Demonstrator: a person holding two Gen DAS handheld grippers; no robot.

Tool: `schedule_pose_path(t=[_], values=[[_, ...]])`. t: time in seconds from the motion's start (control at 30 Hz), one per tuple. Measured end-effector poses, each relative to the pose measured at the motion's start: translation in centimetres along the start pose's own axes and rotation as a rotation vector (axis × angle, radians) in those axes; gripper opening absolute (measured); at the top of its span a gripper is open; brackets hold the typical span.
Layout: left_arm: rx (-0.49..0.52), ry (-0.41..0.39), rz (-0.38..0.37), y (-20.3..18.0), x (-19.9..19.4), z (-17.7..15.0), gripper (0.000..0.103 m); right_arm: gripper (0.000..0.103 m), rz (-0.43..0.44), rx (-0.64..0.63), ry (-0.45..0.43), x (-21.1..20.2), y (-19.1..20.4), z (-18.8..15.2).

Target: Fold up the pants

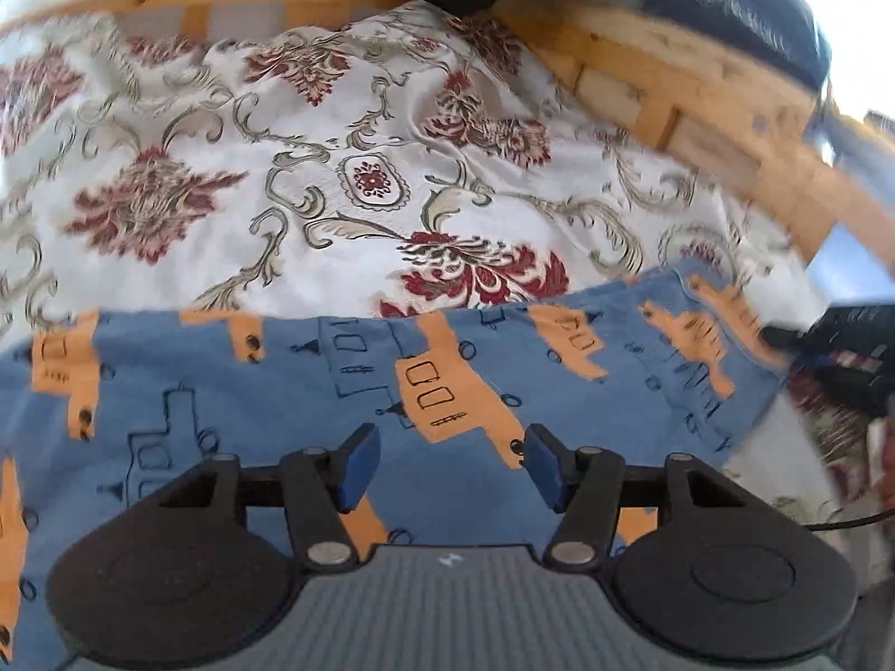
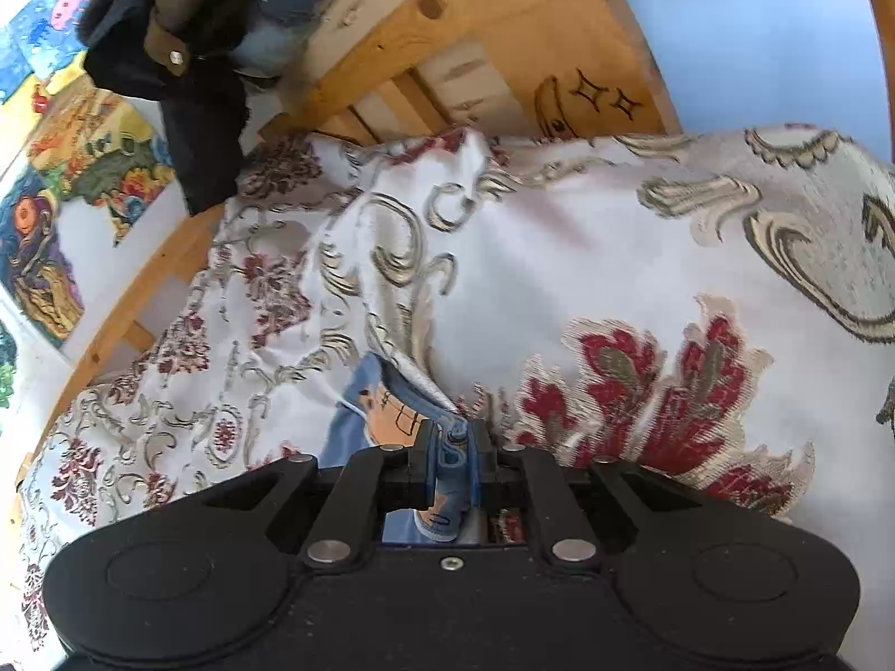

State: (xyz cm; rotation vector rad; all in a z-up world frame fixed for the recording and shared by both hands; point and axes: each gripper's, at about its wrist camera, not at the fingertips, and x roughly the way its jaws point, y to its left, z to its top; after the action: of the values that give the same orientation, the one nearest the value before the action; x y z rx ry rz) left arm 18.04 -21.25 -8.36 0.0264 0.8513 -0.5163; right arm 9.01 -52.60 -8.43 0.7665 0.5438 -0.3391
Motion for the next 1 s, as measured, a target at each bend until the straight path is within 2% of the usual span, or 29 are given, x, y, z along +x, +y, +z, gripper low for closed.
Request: schedule_pose_path(t=[0.07, 0.13, 0.23, 0.33, 0.4, 0.5, 0.6, 0.7, 0.77, 0.9, 0.97, 1.0], values=[[0.024, 0.068, 0.053, -0.7, 1.8, -0.2, 0.063, 0.011, 0.033, -0.034, -0.017, -0.5, 0.7, -0.1], [0.05, 0.069, 0.078, -1.3, 2.1, -0.4, 0.065, 0.011, 0.066, -0.074, -0.025, -1.1, 1.6, -0.3], [0.01, 0.08, 0.039, -1.1, 1.3, 0.8, 0.068, 0.011, 0.092, -0.157, -0.035, -1.8, 3.5, -0.8], [-0.025, 0.086, -0.073, -0.8, 0.9, 4.0, 0.068, 0.011, 0.093, -0.281, -0.042, -2.2, 5.5, -1.5], [-0.061, 0.119, -0.182, -1.1, 1.5, 7.1, 0.068, 0.011, 0.093, -0.34, -0.039, -2.3, 6.4, -1.9], [-0.132, 0.212, -0.355, -2.3, 4.1, 11.2, 0.068, 0.011, 0.089, -0.418, -0.024, -2.3, 7.3, -2.5], [-0.167, 0.319, -0.45, -5.1, 7.2, 14.5, 0.068, 0.011, 0.087, -0.477, -0.011, -2.2, 8.1, -3.0], [-0.164, 0.414, -0.42, -7.9, 9.3, 16.1, 0.064, 0.011, 0.085, -0.535, 0.0, -2.1, 8.9, -3.6], [-0.141, 0.471, -0.373, -9.6, 10.3, 16.8, 0.058, 0.011, 0.084, -0.564, 0.004, -2.1, 9.3, -3.9], [-0.072, 0.502, -0.257, -11.5, 10.7, 17.2, 0.049, 0.011, 0.081, -0.615, 0.007, -2.4, 9.9, -4.6], [-0.071, 0.52, -0.242, -11.9, 11.0, 17.2, 0.03, 0.011, 0.076, -0.637, 0.004, -2.6, 10.2, -4.8], [-0.077, 0.529, -0.236, -11.8, 11.2, 17.2, 0.025, 0.011, 0.072, -0.645, 0.003, -2.6, 10.2, -4.9]])
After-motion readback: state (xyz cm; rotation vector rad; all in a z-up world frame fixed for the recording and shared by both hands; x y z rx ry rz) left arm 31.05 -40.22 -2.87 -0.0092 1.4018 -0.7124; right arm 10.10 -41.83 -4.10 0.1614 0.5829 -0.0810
